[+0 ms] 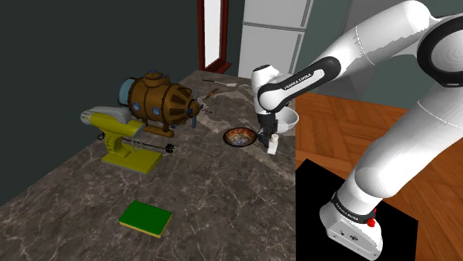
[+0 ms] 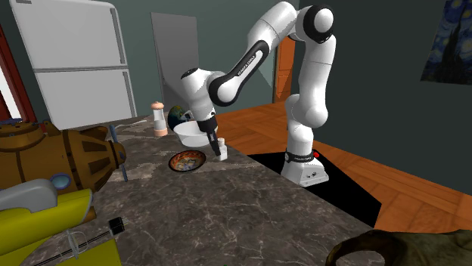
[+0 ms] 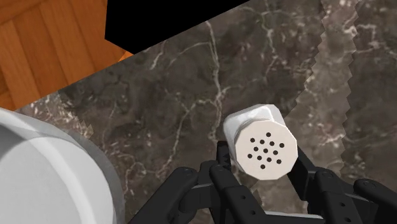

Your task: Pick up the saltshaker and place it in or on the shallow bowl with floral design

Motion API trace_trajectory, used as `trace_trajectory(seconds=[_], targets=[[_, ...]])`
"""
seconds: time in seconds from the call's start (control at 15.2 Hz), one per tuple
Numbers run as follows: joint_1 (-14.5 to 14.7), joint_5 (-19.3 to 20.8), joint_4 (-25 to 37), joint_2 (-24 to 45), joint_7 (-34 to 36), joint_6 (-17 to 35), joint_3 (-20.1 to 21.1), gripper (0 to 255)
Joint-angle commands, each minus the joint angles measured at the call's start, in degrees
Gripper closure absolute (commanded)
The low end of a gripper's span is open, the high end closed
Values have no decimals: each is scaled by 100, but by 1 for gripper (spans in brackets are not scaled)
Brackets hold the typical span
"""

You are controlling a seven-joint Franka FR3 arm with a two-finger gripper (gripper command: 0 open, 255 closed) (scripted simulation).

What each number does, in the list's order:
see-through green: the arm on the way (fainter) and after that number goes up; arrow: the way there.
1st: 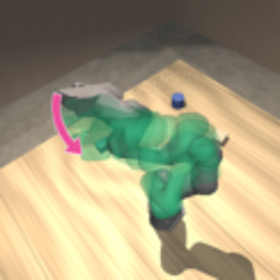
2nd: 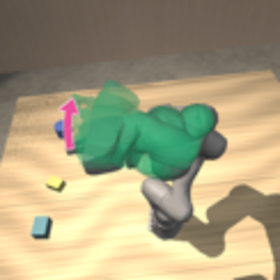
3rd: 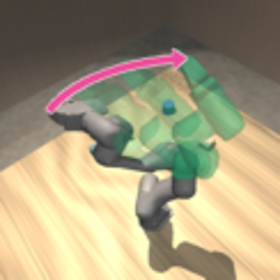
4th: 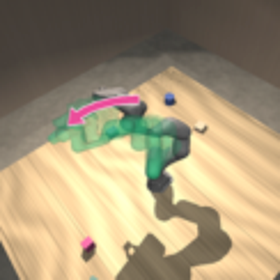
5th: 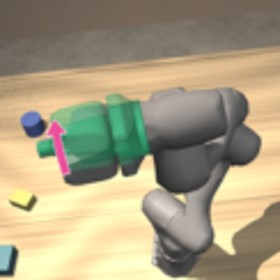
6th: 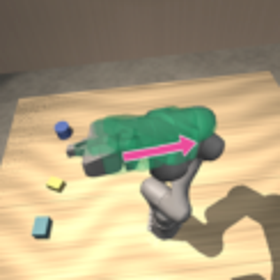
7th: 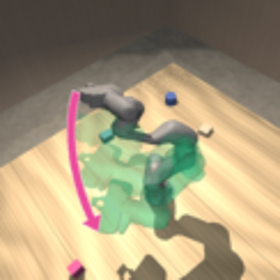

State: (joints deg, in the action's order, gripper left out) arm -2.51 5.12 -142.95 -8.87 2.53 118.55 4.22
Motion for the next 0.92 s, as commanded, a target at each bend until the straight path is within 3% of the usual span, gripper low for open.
trace_trajectory(seconds=[0.0, 0.4, 0.86], targets=[[-1, 1, 0, 2, 0, 0, -1, 255], [-1, 1, -3, 0, 0, 1, 0, 255], [10, -50, 241, -349, -73, -588, -6, 255]])
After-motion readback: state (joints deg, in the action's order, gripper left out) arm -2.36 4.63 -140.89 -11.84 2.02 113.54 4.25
